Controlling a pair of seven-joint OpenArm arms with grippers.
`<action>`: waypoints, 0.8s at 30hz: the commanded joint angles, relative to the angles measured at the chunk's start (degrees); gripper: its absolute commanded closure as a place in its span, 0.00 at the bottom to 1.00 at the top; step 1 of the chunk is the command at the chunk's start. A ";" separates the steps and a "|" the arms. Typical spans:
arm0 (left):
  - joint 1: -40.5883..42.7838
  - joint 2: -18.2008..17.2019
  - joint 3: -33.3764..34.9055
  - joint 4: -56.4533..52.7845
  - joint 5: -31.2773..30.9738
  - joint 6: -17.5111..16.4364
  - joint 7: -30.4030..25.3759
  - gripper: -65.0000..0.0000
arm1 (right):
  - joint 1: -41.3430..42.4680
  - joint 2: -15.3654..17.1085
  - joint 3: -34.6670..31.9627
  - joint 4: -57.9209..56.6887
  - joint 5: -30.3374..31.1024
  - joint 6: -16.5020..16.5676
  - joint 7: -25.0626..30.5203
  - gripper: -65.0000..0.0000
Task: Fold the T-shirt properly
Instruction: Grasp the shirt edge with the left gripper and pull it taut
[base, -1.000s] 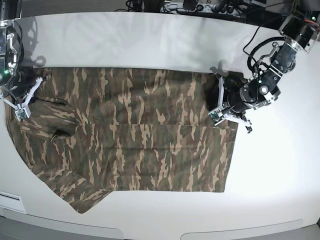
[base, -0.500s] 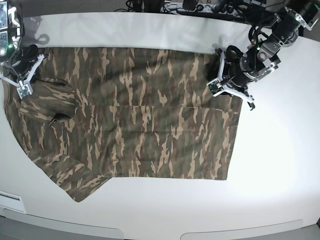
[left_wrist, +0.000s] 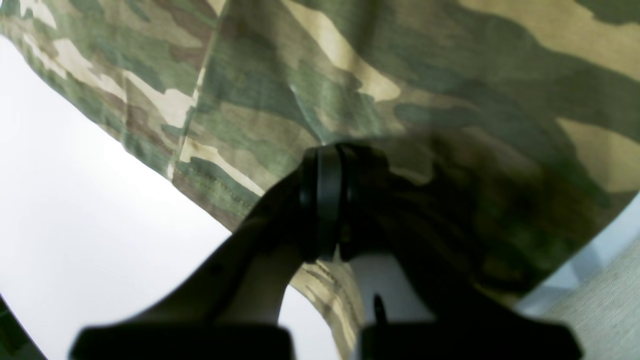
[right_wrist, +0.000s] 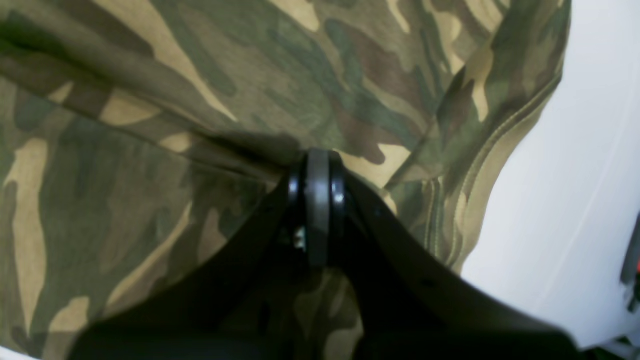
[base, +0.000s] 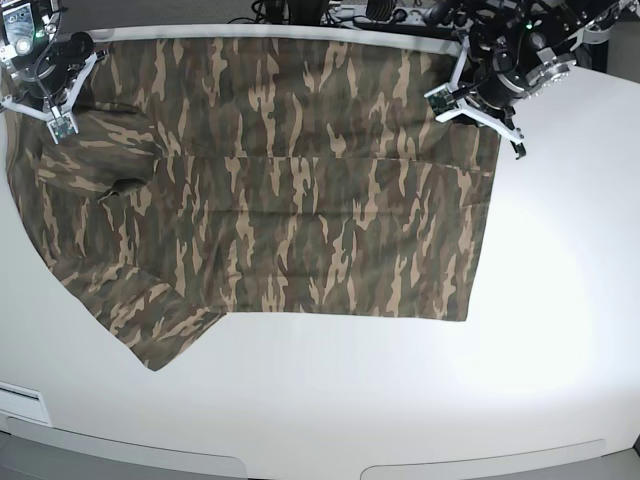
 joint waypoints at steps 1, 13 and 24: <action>1.38 -0.81 0.68 -0.20 -1.09 -1.66 3.63 1.00 | -2.25 -0.13 -1.07 -1.05 2.27 2.25 -8.13 1.00; -0.04 -0.81 0.68 0.02 9.99 7.96 2.10 1.00 | 3.58 -0.13 -1.07 -1.01 2.29 0.02 -7.63 1.00; 0.02 -0.81 0.68 2.67 13.90 9.25 3.63 1.00 | 8.07 0.02 -1.07 -0.63 2.27 -1.31 -10.43 1.00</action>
